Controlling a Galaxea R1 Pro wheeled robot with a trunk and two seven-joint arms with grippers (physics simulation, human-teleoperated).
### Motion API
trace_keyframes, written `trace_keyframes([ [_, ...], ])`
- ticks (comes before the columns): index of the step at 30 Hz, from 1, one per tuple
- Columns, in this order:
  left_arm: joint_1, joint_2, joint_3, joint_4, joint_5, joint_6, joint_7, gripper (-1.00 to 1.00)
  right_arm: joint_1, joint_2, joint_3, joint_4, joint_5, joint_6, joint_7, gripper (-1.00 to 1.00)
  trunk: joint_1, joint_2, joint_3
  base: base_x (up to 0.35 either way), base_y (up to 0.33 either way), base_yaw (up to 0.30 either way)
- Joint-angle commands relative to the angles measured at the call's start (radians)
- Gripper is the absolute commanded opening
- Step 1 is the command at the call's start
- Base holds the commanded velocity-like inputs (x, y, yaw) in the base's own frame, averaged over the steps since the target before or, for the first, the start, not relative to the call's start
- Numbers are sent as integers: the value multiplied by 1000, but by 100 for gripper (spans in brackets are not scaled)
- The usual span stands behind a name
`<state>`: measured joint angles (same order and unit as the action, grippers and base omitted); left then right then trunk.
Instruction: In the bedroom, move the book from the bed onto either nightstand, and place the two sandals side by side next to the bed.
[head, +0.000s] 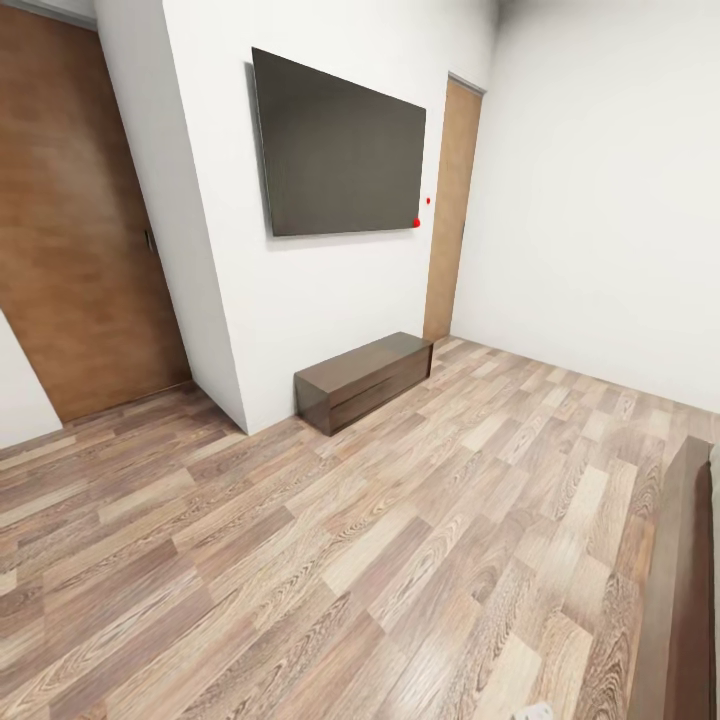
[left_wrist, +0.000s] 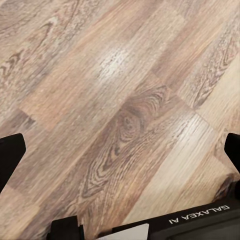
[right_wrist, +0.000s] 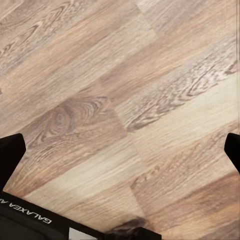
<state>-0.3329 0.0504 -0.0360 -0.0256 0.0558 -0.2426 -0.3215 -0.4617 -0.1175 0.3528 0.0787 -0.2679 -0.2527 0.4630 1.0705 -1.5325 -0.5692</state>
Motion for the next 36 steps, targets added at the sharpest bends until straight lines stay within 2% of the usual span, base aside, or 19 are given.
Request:
trace_keyframes([
  [1, -1, 1, -4, 1, 5, -3, -4, 100, -2, 1, 8, 4, -20, -6, -11, 100, -4, 6, 2, 0, 0, 0],
  [5, -1, 1, -4, 1, 4, -3, -3, 100, -2, 1, 7, 4, -60, -5, -110, 100, -19, 34, 15, 0, 0, 0],
  [8, -1, 1, -4, 1, 4, -3, -3, 100, -2, 1, 8, 4, -69, -5, -133, 100, -31, 55, 24, 0, 0, 0],
  [10, 0, 2, -4, 1, 4, -3, -3, 100, -2, 1, 8, 4, -71, -5, -138, 100, -38, 69, 30, 0, 0, 0],
  [19, 0, 2, -2, 1, 4, -3, -4, 100, -2, 2, 8, 4, -73, -8, -144, 100, -38, 69, 30, 34, 0, 0],
  [36, 0, 2, -2, 1, 4, -3, -4, 100, -2, 2, 8, 4, -73, -8, -142, 100, -38, 69, 30, 317, 0, 0],
])
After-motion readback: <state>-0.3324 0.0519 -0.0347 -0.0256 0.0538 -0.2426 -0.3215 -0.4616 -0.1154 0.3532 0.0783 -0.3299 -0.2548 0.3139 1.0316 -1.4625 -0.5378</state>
